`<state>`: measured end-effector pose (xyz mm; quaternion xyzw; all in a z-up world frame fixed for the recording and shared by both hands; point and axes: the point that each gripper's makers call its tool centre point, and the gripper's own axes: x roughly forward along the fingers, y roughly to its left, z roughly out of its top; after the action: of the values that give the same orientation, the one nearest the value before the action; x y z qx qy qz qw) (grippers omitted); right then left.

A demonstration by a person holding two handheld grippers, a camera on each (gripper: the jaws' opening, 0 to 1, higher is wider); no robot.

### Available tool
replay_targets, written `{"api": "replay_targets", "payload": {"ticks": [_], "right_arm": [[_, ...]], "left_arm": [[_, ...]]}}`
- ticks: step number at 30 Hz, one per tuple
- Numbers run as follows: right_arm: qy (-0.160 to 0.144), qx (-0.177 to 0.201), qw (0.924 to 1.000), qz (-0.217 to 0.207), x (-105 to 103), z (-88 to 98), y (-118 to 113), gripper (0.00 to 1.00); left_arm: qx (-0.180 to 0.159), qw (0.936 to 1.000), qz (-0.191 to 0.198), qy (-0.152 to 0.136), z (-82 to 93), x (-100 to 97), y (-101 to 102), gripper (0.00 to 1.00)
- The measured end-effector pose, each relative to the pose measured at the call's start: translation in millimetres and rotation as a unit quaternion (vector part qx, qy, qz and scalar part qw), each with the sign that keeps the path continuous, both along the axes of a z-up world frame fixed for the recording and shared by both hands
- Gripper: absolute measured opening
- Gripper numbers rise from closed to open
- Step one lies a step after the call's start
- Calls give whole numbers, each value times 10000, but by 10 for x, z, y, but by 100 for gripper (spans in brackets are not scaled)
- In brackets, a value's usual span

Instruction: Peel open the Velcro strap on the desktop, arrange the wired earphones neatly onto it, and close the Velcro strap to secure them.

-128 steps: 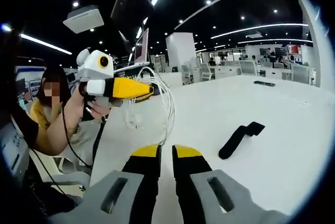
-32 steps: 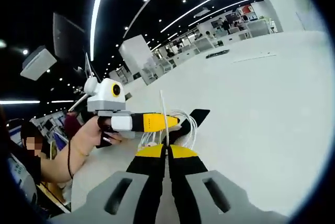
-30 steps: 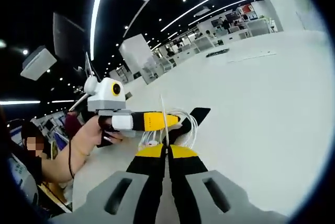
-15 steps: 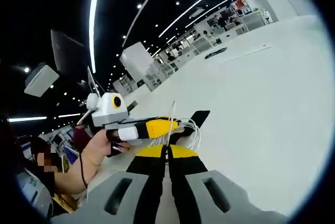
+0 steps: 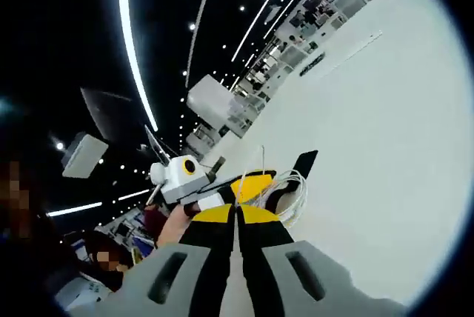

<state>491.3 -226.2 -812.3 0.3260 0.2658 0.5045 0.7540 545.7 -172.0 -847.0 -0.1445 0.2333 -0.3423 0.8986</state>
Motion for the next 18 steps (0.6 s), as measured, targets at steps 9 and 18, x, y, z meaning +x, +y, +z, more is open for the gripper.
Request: {"api": "replay_targets", "payload": {"ticks": [9, 18], "right_arm": [[-387, -772, 9962, -91, 43, -176, 43, 5], [-489, -1327, 9896, -256, 81, -331, -12, 5]], "left_arm": [[174, 9996, -4, -199, 41, 2, -7, 16], [730, 9924, 232, -960, 149, 67, 51, 16]]}}
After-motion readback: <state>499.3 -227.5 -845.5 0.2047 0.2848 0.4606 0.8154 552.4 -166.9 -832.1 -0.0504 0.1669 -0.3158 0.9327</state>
